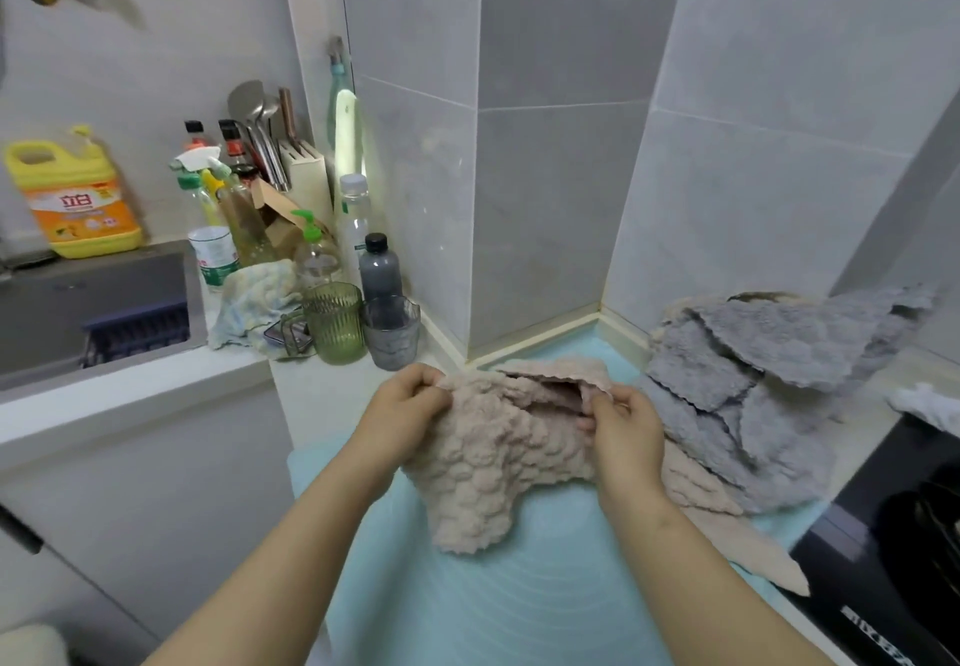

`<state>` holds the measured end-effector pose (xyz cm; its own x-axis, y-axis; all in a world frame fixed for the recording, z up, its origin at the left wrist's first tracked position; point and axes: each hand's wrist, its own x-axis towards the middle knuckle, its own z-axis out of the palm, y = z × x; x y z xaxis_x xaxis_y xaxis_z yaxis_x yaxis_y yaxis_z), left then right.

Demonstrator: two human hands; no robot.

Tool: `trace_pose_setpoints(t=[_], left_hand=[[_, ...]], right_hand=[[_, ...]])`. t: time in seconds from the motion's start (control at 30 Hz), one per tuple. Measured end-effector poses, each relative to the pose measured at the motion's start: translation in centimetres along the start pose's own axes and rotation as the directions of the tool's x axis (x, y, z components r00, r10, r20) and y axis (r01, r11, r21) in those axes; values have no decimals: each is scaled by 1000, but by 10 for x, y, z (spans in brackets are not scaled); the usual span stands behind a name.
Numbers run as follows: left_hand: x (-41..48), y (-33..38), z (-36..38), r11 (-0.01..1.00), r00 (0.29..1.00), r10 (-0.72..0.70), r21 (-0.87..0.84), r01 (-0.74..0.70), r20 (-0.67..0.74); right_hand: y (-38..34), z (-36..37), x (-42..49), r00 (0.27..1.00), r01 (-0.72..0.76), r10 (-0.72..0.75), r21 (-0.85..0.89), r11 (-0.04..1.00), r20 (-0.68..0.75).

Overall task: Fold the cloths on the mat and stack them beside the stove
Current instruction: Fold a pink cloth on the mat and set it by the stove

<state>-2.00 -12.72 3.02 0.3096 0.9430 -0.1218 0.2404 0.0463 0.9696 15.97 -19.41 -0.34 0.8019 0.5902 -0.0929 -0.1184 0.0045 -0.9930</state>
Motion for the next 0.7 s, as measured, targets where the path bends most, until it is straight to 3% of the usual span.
trace_pose_setpoints(t=[0.13,0.27,0.4,0.5,0.6,0.7], left_hand=[[5,10,-16,992,975,-16,-127,-12,-220],[2,11,-20,979,961,-54,-203,-2,-272],[-11,5,-18,964,973,-126,-254,74,-193],[-17,-10,-8,984,951,-151,-134,118,-270],[-21,-32,12,989,952,-148,-59,137,-269],[-28,-50,25,992,986,-79,81,92,-146]], right_hand=[[-21,-3,17,995,-18,38,211,977,-91],[-31,-8,18,1000,-17,14,354,935,11],[-11,-7,3,982,2,-31,152,988,185],[9,-4,-14,934,-91,74,31,995,349],[27,-3,-30,811,-154,201,-130,979,549],[49,-5,-41,672,-188,298,-233,954,678]])
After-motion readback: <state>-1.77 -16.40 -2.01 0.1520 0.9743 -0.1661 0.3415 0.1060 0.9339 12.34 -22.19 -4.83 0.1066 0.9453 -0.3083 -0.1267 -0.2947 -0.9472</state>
